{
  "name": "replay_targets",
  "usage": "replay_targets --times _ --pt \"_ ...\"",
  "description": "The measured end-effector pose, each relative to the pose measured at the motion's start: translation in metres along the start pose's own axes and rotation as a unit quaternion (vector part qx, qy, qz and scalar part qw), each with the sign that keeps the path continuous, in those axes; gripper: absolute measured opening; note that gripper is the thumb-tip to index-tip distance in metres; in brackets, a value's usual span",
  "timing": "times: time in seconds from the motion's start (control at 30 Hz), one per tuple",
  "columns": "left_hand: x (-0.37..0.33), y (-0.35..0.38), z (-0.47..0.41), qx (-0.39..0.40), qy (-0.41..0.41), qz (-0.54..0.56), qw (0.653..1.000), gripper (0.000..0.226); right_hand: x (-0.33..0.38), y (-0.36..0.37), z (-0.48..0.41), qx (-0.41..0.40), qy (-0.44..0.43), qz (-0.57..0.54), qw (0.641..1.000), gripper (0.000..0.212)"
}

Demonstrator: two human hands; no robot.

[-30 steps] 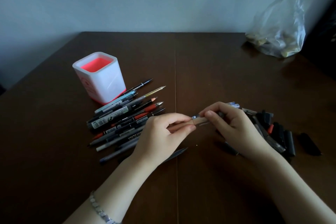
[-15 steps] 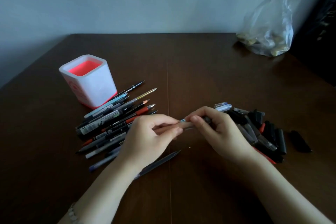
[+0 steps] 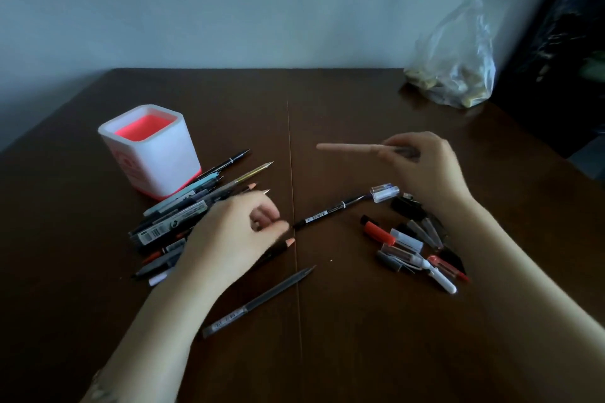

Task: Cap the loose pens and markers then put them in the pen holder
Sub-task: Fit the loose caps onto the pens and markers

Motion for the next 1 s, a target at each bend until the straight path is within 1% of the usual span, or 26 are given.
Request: replay_targets --times 0.03,0.1,0.2,0.27,0.37,0.43,0.5,0.53,0.6,0.67,0.73,0.77,0.87,0.93,1.0 --pt "0.000 0.002 0.002 0.054 -0.019 -0.030 0.998 0.013 -0.001 0.009 -0.010 0.031 -0.010 0.033 0.999 0.017" --pt "-0.002 0.007 0.007 0.150 -0.031 -0.074 0.985 0.019 0.001 0.029 -0.022 0.101 -0.037 0.072 0.992 0.019" --pt "-0.005 0.016 0.011 0.238 -0.037 -0.124 0.962 0.023 0.006 0.048 -0.024 0.204 -0.034 0.115 0.972 0.022" --pt "-0.007 0.020 0.013 0.264 -0.038 -0.141 0.953 0.021 0.007 0.046 -0.019 0.227 -0.037 0.135 0.964 0.026" --pt "-0.009 0.023 0.016 0.273 -0.026 -0.134 0.952 0.012 0.001 0.024 -0.003 0.198 -0.061 0.143 0.968 0.029" --pt "-0.012 0.024 0.017 0.268 -0.002 -0.144 0.953 0.009 -0.007 0.000 0.018 0.163 -0.067 0.144 0.974 0.025" --pt "-0.015 0.026 0.018 0.242 0.026 -0.146 0.959 0.009 -0.017 -0.025 0.041 0.128 -0.062 0.140 0.980 0.020" --pt "-0.017 0.027 0.018 0.222 0.041 -0.139 0.964 0.010 -0.021 -0.035 0.052 0.127 -0.055 0.134 0.981 0.017" --pt "-0.021 0.028 0.018 0.169 0.068 -0.108 0.977 0.011 -0.028 -0.048 0.071 0.158 -0.045 0.136 0.977 0.013" --pt "-0.024 0.028 0.017 0.101 0.093 -0.059 0.989 0.010 -0.035 -0.049 0.084 0.192 -0.043 0.157 0.968 0.013" --pt "-0.024 0.028 0.017 0.045 0.107 -0.002 0.993 0.006 -0.036 -0.044 0.088 0.197 -0.045 0.170 0.964 0.011" --pt "-0.023 0.029 0.016 0.027 0.109 0.018 0.993 0.004 -0.034 -0.039 0.088 0.199 -0.047 0.176 0.963 0.014" --pt "-0.017 0.030 0.013 -0.003 0.119 0.032 0.992 0.006 -0.022 -0.028 0.084 0.222 -0.056 0.196 0.953 0.023" --pt "-0.015 0.030 0.012 -0.009 0.120 0.031 0.992 0.008 -0.014 -0.021 0.085 0.245 -0.075 0.219 0.941 0.027" --pt "-0.014 0.031 0.012 -0.007 0.119 0.027 0.993 0.009 -0.013 -0.017 0.088 0.259 -0.083 0.227 0.935 0.027"
Point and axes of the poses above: each hand's wrist, its own z-axis away from the middle knuckle, its own y-axis out of the palm, x = y × z, the point moved 3 cm from there along -z, towards the middle knuckle, and after that the axes turned 11 degrees about z, right-handed, at the moved point
